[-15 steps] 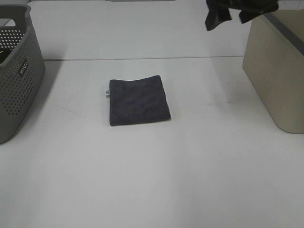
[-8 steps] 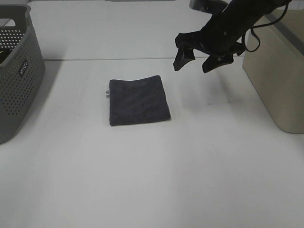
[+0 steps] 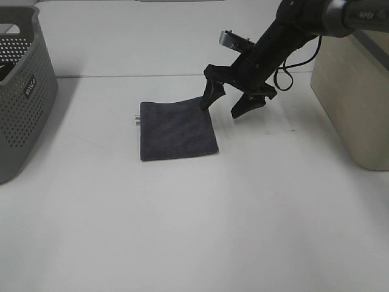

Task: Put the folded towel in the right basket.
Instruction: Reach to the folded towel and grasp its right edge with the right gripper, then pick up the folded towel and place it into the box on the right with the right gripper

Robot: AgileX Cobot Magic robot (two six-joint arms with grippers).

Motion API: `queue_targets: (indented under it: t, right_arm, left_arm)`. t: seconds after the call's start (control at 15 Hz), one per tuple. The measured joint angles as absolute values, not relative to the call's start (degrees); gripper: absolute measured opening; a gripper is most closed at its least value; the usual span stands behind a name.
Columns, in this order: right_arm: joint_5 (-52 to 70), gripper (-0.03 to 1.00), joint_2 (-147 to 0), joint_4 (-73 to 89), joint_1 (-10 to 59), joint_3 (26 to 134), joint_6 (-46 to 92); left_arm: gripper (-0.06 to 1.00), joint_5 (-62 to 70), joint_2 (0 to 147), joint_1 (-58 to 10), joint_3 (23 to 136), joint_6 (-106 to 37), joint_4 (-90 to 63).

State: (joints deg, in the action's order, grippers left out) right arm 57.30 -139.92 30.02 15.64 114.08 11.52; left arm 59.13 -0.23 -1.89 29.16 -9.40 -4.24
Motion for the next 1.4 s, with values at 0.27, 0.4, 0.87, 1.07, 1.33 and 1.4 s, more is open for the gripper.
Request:
queue_targets:
  t: [0.27, 0.4, 0.87, 1.07, 1.33, 1.4]
  right_arm:
    - [60.6, 0.76, -146.8, 34.4, 14.7, 119.7, 12.3]
    - [60.7, 0.76, -147.8, 37.9, 14.7, 120.1, 13.5]
    - [57.8, 0.22, -150.2, 42.5, 16.6, 120.3, 15.1]
    - [57.7, 0.08, -150.1, 41.5, 16.7, 120.3, 15.1]
    - [60.8, 0.08, -142.9, 36.0, 16.7, 120.3, 16.8]
    - [62.3, 0.08, -140.1, 33.5, 16.7, 120.3, 16.8]
  left_arm:
    - [0.99, 59.1, -0.2, -1.9, 29.2, -9.4, -4.2]
    - [0.99, 59.1, -0.2, -1.9, 29.2, -9.4, -4.2]
    - [0.99, 59.1, -0.2, -1.9, 29.2, -9.4, -4.2]
    - [0.99, 59.1, -0.2, -1.9, 29.2, -9.4, -4.2]
    - [0.99, 59.1, -0.2, -1.9, 29.2, -9.4, -4.2]
    - [0.99, 59.1, -0.2, -1.9, 29.2, -9.4, -4.2]
